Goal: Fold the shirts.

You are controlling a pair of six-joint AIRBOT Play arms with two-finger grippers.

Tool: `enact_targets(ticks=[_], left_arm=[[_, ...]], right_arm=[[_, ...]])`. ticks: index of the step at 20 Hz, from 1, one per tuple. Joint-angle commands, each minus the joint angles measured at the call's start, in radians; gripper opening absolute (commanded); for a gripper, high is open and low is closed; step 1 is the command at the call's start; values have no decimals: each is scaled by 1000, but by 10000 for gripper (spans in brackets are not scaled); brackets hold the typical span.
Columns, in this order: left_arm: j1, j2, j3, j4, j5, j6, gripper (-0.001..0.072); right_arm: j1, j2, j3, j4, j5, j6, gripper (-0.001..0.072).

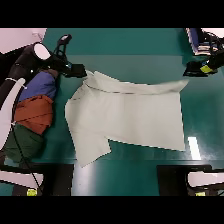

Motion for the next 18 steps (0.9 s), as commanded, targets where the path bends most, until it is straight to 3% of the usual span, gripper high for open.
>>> enact_targets(ticks=[1, 3, 5, 12, 18], left_arm=[[83, 17, 23, 2, -133, -14, 496], [157, 80, -16, 13, -233, -10, 496], [211, 191, -166, 23, -244, -3, 496], [168, 496, -805, -14, -148, 1, 496], [81, 500, -953, -55, -19, -5, 495]], right_arm=[[-32, 3, -2, 95, 50, -10, 375], [-73, 48, -16, 180, 93, -35, 375], [-115, 146, -115, 246, 81, -48, 376], [-160, 459, -528, 270, 18, -48, 375], [-160, 572, -684, 267, -1, -48, 376]])
